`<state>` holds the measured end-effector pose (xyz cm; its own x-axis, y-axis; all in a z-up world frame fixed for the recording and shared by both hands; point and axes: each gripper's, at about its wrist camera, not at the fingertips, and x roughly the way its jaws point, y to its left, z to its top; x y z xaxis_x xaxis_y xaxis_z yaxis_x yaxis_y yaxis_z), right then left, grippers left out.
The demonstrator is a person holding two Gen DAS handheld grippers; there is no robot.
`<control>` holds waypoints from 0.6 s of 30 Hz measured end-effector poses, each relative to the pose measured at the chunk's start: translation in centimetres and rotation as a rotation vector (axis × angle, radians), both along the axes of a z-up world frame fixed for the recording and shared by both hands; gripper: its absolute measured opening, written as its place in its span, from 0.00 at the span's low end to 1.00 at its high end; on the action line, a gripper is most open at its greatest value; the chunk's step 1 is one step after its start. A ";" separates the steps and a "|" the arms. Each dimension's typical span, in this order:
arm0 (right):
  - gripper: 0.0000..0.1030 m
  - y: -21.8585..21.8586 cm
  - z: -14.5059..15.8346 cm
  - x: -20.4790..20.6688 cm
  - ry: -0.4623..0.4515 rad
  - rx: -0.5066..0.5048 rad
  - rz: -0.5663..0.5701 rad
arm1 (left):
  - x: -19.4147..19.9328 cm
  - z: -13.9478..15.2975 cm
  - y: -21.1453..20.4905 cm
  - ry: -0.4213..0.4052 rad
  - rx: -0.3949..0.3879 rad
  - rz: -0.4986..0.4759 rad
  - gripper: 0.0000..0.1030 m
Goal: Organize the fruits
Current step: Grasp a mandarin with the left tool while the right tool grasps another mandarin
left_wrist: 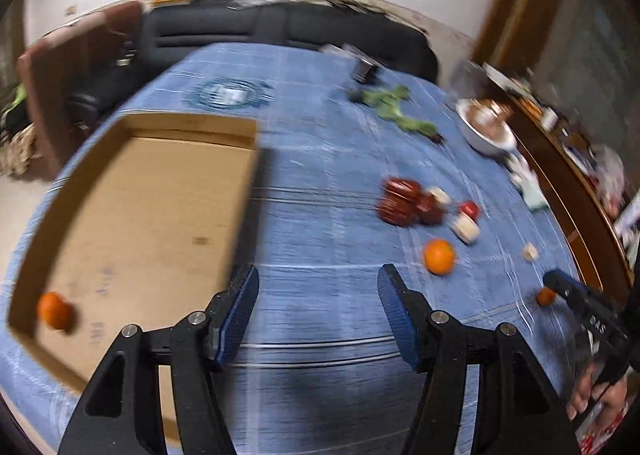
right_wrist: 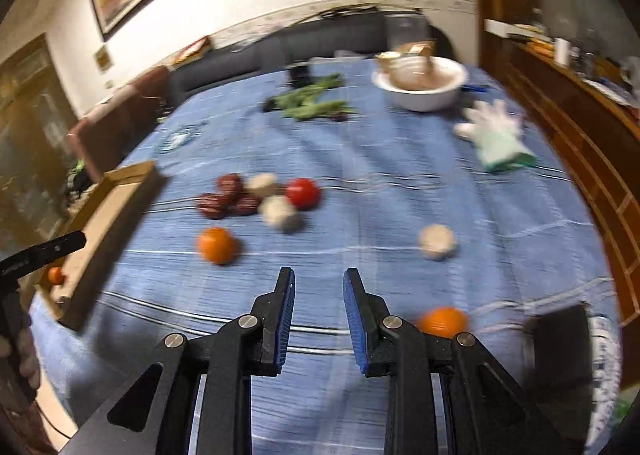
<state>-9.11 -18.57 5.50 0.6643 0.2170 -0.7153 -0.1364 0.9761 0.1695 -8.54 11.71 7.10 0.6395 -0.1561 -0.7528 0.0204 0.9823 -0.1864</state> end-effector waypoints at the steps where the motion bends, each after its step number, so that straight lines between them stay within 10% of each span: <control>1: 0.27 -0.7 -0.1 -0.1 0.002 -0.014 -0.015 | 0.3 -0.3 -1.0 0.007 0.005 -0.026 0.59; 18: 0.44 -3.2 -2.4 -0.9 -0.015 -0.161 -0.067 | 4.2 -3.6 -9.2 0.060 0.055 -0.200 0.59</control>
